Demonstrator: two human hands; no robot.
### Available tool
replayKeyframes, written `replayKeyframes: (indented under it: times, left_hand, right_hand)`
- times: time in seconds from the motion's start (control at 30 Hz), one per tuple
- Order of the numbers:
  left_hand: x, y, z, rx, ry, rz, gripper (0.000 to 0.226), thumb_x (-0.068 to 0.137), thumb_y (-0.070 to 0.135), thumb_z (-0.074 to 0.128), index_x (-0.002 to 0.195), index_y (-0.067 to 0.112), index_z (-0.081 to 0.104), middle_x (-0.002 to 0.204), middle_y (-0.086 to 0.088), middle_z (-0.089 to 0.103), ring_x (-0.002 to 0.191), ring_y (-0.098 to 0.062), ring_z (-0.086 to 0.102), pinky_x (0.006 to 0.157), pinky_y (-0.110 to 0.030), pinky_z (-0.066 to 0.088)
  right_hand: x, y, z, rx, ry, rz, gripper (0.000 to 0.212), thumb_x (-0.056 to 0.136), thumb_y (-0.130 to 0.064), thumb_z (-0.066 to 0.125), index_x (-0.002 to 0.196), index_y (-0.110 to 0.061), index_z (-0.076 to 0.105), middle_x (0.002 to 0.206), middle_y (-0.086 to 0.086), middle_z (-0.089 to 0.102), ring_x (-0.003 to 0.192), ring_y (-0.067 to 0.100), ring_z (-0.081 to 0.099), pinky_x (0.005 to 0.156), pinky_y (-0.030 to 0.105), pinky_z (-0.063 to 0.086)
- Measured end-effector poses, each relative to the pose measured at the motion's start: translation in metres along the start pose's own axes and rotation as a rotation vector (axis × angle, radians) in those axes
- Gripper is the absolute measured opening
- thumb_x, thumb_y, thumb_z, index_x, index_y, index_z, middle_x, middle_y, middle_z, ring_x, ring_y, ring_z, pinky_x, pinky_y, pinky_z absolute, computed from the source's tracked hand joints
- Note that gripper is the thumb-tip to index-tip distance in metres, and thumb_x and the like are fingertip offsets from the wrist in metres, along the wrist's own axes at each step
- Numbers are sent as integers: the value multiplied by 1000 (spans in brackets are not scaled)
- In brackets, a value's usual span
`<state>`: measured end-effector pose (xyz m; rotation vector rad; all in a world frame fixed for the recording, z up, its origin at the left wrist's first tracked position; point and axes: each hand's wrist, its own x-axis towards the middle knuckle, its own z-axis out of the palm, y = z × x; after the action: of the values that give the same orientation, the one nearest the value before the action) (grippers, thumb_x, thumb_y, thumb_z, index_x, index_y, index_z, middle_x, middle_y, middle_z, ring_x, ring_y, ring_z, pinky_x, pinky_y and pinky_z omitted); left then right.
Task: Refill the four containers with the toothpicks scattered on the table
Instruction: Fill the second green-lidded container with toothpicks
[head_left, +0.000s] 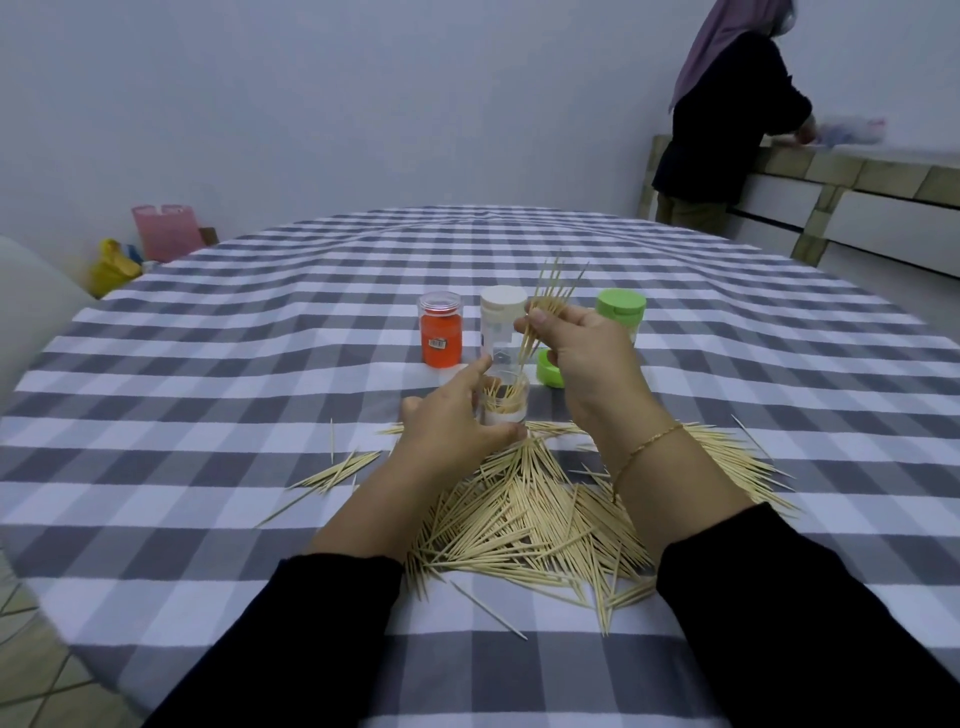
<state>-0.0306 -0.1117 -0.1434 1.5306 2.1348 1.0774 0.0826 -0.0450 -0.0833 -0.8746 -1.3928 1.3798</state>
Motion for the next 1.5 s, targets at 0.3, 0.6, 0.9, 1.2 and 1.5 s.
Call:
replayKeyframes:
  times: [0.3,0.6,0.9,1.2,1.5]
  left_hand:
    - [-4,5,-4,0,3,39,80,80,45,73,147,41,29,127,13,60,118,-14,46,91,-31,25]
    - [-4,4,-5,-1,-1,25,80,79,47,72,147,38,30,127,11,61,113,-14,43,101,-36,32]
    - [-4,5,-6,9,-9,52,72,82,43,71,143,41,34,115,16,60,109,-9,49,93,-33,27]
    - [1,-2,-1,-2,-2,34,80,77,46,75,143,51,29,132,16,57,121,-19,47,84,-30,20]
    - [2,-3,-6,-21,1,31,74,77,40,78,139,42,37,134,14,56,122,-20,47,92,-30,25]
  right_hand:
    - [-10,21,9,-28,-52,165,11,91,-11,59,90,-12,69,93,7,72,90,26,69,83,44,56]
    - [-5,31,10,-202,-109,216,12,89,-10,61,96,-10,71,94,13,72,87,31,70,80,51,56]
    - [-5,27,8,-163,-119,202,13,90,-15,61,101,-12,68,98,10,71,90,28,69,82,45,56]
    - [-8,25,-3,-119,-127,177,14,90,-16,63,102,-12,69,98,11,72,87,29,70,77,44,58]
    - [1,4,-26,-687,-59,191,29,94,-4,46,110,-11,69,111,7,66,107,26,59,91,33,48]
